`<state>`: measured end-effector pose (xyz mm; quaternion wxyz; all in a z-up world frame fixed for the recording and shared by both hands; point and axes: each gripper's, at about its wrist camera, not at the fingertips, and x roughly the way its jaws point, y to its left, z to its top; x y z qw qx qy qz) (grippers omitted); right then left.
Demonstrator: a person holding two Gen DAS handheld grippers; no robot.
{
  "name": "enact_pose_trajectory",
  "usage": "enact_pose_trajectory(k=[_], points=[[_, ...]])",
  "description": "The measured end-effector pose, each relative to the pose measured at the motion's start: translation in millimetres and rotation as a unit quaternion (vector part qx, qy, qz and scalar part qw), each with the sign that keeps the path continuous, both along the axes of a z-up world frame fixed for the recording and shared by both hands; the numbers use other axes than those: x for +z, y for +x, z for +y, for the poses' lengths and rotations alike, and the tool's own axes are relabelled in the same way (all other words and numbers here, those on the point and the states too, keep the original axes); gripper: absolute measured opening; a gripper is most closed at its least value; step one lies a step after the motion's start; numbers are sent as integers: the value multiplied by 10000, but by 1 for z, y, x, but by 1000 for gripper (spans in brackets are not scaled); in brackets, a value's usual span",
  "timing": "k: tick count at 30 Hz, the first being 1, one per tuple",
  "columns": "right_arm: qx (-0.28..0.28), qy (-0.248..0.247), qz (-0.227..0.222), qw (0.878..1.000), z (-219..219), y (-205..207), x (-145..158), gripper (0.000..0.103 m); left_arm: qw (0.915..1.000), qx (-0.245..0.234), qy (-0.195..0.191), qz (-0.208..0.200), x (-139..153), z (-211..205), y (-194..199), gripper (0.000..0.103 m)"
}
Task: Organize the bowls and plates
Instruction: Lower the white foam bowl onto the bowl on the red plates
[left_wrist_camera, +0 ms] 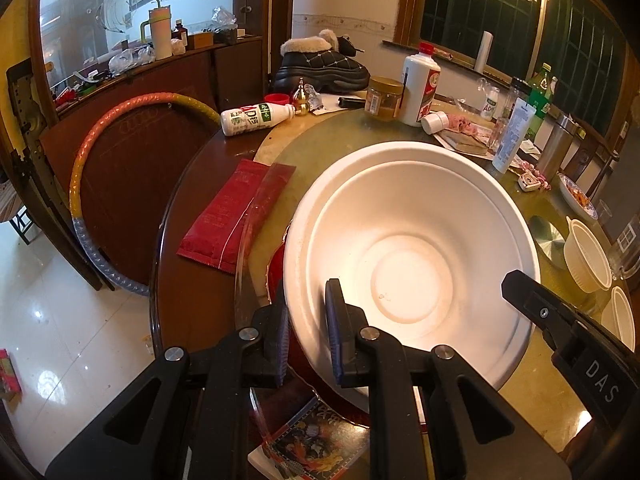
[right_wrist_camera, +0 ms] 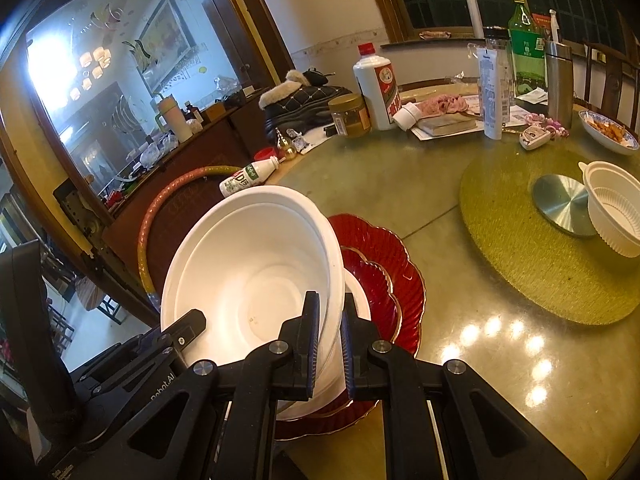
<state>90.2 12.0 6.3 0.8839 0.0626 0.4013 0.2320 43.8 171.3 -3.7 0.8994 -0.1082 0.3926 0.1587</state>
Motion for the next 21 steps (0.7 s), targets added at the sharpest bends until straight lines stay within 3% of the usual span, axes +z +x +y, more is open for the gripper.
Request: enact_pose_trajectory(k=[21], points=[[17, -68, 78, 9999, 2, 4, -5, 10, 10000, 27, -10, 36, -3, 3, 2, 14]])
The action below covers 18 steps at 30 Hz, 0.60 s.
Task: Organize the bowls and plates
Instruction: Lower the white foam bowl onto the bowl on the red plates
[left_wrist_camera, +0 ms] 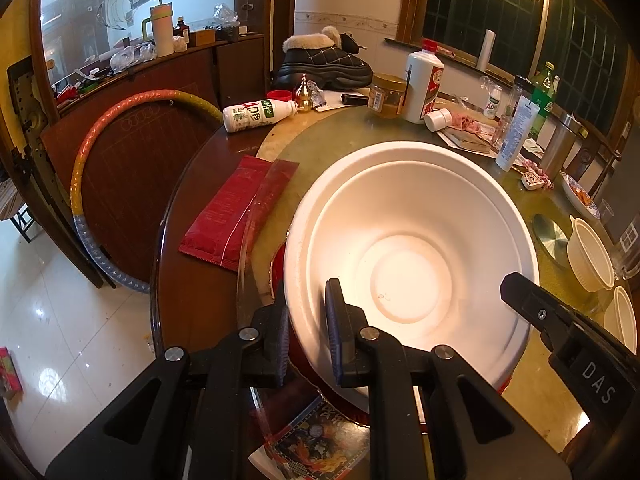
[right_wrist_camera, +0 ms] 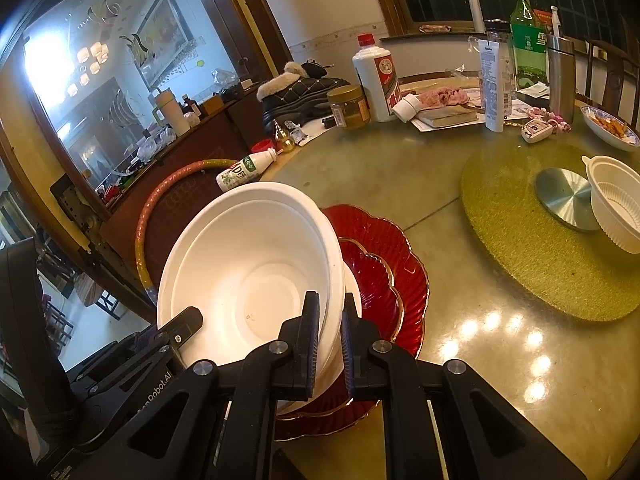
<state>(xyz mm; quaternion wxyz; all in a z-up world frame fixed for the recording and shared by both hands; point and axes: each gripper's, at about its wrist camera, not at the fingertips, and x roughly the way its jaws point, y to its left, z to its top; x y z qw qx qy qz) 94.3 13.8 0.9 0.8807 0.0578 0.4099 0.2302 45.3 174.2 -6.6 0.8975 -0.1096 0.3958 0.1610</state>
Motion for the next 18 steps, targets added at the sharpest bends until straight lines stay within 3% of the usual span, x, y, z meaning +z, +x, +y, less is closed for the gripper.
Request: enact_pose_trajectory(k=[18], points=[[-27, 27, 13, 10000, -4, -1, -1, 10, 10000, -19, 53, -39, 5, -4, -3, 14]])
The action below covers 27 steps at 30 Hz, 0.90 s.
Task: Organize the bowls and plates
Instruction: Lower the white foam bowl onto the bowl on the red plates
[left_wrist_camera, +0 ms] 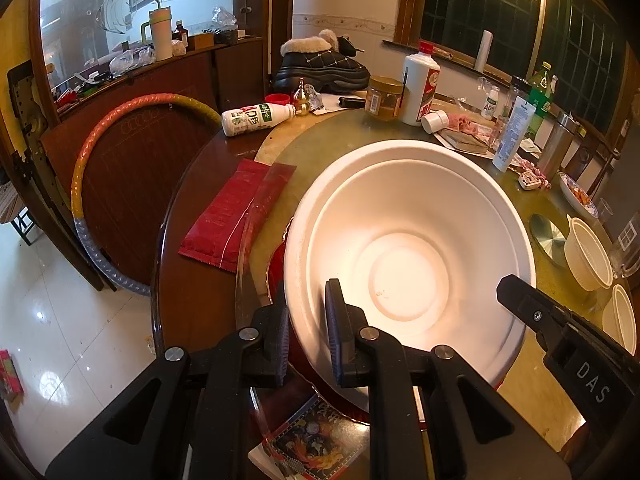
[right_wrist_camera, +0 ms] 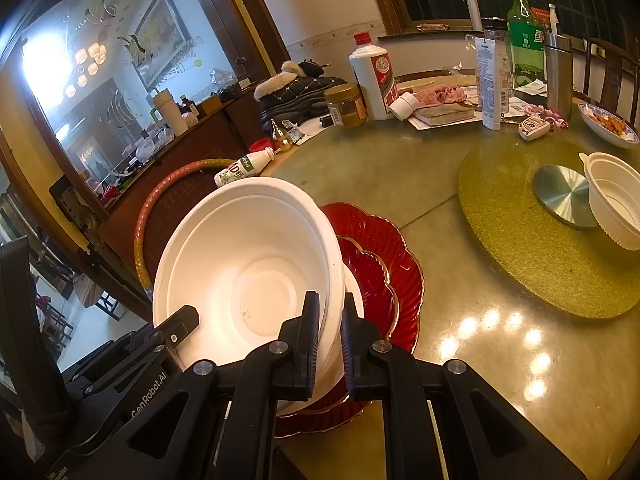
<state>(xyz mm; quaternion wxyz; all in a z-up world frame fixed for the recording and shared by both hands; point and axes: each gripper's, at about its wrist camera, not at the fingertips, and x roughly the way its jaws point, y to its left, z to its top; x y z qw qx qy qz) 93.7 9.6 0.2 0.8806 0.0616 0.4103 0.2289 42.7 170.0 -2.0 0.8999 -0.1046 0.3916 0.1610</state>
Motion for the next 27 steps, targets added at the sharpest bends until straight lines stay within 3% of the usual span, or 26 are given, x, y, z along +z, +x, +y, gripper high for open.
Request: enact_pose_trajectory(k=[27], points=[[-20, 32, 7, 10000, -5, -4, 2, 10, 10000, -33, -9, 74, 1, -3, -3, 14]])
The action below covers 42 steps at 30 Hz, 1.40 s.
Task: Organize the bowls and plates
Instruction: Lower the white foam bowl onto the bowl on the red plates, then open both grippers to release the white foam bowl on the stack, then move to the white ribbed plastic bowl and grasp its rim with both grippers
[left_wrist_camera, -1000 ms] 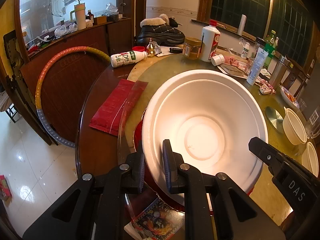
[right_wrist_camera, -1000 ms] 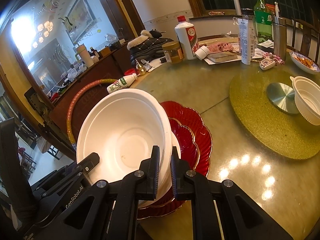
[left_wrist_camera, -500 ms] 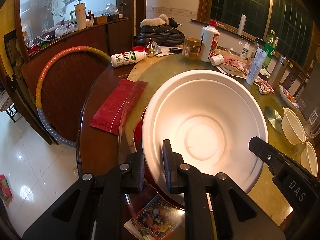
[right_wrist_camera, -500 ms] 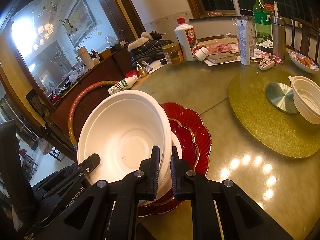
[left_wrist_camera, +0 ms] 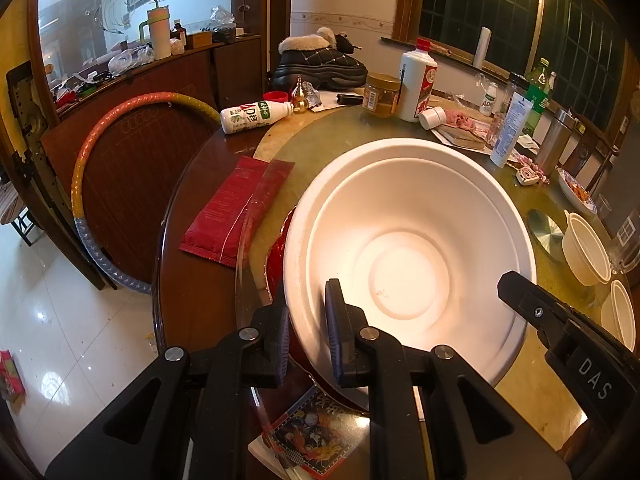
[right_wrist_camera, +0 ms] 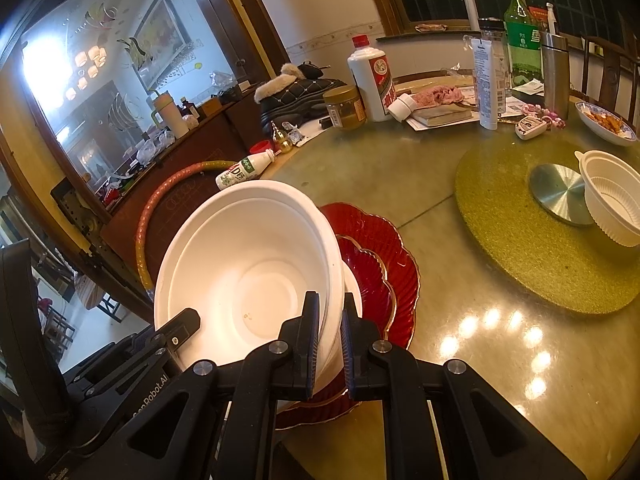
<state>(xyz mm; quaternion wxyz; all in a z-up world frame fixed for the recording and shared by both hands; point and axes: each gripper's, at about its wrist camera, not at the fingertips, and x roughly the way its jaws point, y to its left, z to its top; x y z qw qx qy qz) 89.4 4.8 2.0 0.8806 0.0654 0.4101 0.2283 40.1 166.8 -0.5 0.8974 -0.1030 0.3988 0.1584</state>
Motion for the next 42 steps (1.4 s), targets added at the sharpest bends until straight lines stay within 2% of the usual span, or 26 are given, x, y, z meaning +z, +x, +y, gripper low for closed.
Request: enact_pose_trajectory(k=[13, 16, 18, 19, 20, 21, 22, 23, 25, 28, 30, 33, 35, 39, 42], points=[[-4, 14, 19, 10000, -1, 0, 0, 10, 10000, 3, -41, 45, -1, -1, 0, 14], [10, 51, 164, 9999, -1, 2, -3, 17, 9996, 57, -263, 130, -2, 3, 1, 15], [66, 82, 189, 9998, 0, 3, -3, 18, 9991, 159, -385, 35, 0, 7, -2, 23], [50, 68, 149, 9999, -1, 1, -2, 19, 9989, 222, -411, -26, 2, 9, -4, 33], [33, 80, 131, 9999, -2, 0, -1, 21, 9983, 339, -453, -121, 5, 12, -7, 47], [5, 122, 127, 9998, -3, 0, 0, 28, 9973, 473, -510, -246, 8, 16, -11, 55], [-13, 199, 128, 9997, -6, 0, 1, 40, 9958, 608, -560, -406, 12, 20, -15, 68], [-46, 278, 125, 9995, -8, 0, 3, 47, 9935, 758, -601, -602, 17, 23, -20, 73], [-149, 441, 82, 9989, -15, -1, 7, 73, 9871, 1046, -692, -997, 27, 30, -32, 74], [-276, 629, -3, 9976, -27, -3, 14, 85, 9747, 1342, -933, -1524, 41, 35, -47, 83], [-284, 820, 87, 9962, -38, -1, 16, 86, 9676, 1405, -1022, -1833, 51, 32, -54, 83], [-290, 1037, 189, 9940, -61, 2, 19, 86, 9685, 1201, -967, -1958, 62, 17, -50, 83], [-408, 1165, 191, 9922, -85, 5, 25, 86, 9729, 894, -909, -1927, 69, -3, -40, 87], [-924, 1163, 50, 9889, -152, 15, 42, 86, 9851, -157, -884, -1470, 72, -66, 3, 87], [-1441, 1068, 95, 9837, -210, 32, 53, 86, 9857, -891, -986, -1038, 68, -116, 38, 87]])
